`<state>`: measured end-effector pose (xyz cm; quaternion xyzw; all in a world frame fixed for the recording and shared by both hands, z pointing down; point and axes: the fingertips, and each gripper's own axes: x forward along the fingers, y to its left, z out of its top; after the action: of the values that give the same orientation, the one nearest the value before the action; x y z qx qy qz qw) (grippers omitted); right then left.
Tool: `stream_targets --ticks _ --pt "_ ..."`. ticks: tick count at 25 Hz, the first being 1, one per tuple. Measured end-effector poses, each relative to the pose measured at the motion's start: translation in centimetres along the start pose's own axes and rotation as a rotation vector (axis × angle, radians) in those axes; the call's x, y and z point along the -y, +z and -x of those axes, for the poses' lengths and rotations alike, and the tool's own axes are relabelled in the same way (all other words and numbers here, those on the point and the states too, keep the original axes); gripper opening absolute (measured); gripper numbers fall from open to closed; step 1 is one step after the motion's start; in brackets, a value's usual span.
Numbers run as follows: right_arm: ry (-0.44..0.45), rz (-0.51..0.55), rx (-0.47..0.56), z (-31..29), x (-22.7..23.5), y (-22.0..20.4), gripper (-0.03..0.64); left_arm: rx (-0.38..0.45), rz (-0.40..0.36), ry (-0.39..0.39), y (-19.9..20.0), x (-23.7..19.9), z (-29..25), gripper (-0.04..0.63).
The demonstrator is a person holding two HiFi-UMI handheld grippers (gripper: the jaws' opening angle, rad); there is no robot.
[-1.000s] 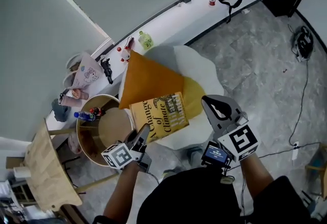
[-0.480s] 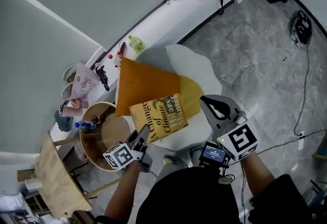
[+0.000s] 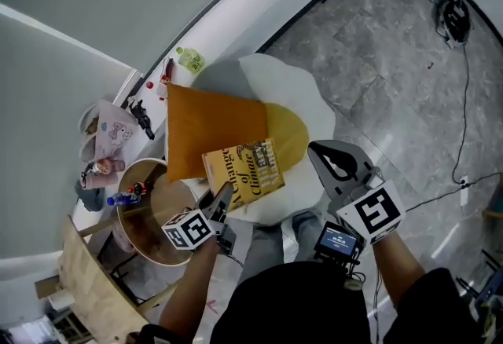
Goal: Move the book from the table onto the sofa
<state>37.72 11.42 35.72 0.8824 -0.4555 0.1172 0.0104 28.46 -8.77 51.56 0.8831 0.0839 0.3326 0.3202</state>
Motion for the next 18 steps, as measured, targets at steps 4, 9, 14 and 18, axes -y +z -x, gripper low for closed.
stream_targets --ticks 4,9,14,18 --pt "-0.039 0.006 -0.045 -1.5 0.6 -3.6 0.005 -0.055 0.007 0.01 -1.4 -2.9 -3.1 0.146" --pt "-0.094 -0.017 -0.08 -3.4 1.7 -7.3 0.005 -0.103 -0.007 0.004 -2.8 -6.4 -7.4 0.146" --pt "-0.124 -0.08 -0.127 -4.5 2.4 -12.4 0.005 -0.144 -0.042 0.036 -5.3 -10.6 -12.4 0.146" --pt "-0.138 -0.12 -0.164 -5.7 3.2 -17.5 0.005 -0.159 -0.073 0.067 -7.3 -13.8 -16.9 0.146"
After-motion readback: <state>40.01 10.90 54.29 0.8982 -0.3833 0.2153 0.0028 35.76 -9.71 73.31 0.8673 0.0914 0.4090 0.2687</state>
